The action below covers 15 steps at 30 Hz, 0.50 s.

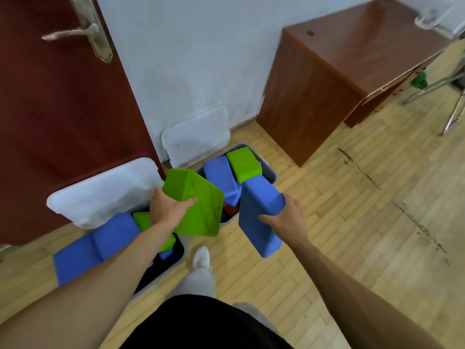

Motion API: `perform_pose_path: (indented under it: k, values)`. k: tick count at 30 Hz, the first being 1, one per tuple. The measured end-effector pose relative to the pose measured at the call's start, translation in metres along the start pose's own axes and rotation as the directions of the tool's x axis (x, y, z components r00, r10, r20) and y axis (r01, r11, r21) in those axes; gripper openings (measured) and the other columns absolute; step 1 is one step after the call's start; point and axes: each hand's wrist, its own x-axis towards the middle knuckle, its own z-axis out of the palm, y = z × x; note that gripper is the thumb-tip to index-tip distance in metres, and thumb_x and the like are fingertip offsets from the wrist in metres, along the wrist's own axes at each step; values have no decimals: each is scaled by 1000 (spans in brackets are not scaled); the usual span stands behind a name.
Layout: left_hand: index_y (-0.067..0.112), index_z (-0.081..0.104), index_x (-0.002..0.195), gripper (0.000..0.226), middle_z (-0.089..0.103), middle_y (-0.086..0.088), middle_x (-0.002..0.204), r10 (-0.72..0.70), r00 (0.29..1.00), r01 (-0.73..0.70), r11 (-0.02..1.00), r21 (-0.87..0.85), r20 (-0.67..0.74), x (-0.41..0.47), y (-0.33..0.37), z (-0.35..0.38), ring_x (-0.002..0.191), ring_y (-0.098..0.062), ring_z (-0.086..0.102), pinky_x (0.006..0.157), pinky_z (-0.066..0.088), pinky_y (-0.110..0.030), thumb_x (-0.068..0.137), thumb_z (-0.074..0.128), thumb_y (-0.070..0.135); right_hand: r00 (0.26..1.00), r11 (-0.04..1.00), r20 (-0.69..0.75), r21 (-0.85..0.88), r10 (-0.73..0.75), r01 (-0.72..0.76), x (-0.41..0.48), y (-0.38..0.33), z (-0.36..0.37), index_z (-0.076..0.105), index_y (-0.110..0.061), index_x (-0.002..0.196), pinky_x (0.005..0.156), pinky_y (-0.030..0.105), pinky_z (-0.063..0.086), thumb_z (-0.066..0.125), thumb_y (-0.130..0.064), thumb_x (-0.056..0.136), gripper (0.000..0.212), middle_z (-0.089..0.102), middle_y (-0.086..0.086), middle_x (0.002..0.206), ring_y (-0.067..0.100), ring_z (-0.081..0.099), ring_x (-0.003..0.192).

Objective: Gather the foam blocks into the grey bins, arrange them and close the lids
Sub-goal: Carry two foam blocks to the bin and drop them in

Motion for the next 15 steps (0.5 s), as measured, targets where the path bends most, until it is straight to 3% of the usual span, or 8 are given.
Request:
perform_pose_path:
  k: [2, 5, 7, 11, 15]
  values:
    - [9, 50, 123, 81, 61, -12, 122, -11, 1000, 11, 1000, -25, 5, 33, 28, 11, 110, -31, 59, 90, 49, -42, 59, 88, 42, 1000, 999, -25, 35, -3, 4, 40, -19, -7, 29, -17, 144, 75, 35, 46, 76, -35, 73, 87, 44, -1, 124, 18, 49, 100]
    - [17, 51, 122, 93, 57, -11, 124, -179, 984, 175, 967, -186, -5, 72, 62, 25, 107, -32, 58, 89, 51, -42, 45, 86, 57, 996, 987, -75, 152, 57, -45, 92, -36, -15, 19, -13, 145, 66, 33, 42, 78, -30, 74, 95, 38, 2, 119, 17, 46, 82]
    - [22, 55, 117, 104, 61, -8, 120, -305, 952, 292, 886, -361, 22, 99, 76, 39, 104, -30, 60, 90, 53, -45, 27, 80, 67, 992, 977, -73, 195, 104, -88, 132, -38, -18, 25, -11, 140, 70, 33, 40, 79, -33, 73, 88, 34, 5, 132, 17, 44, 92]
    - [20, 63, 119, 109, 68, -4, 115, -445, 883, 446, 692, -568, 152, 155, 78, 83, 99, -26, 67, 85, 55, -51, 23, 87, 66, 962, 923, 2, 282, 271, -261, 226, -20, -15, 38, -9, 129, 88, 41, 46, 81, -41, 69, 81, 39, 10, 132, 26, 49, 112]
    - [21, 63, 117, 111, 69, -1, 115, -531, 835, 504, 629, -593, 146, 198, 65, 139, 98, -23, 67, 88, 55, -49, 20, 85, 72, 933, 879, 141, 315, 330, -358, 315, 4, -5, 45, -13, 129, 80, 33, 44, 79, -50, 70, 78, 54, 4, 124, 23, 55, 107]
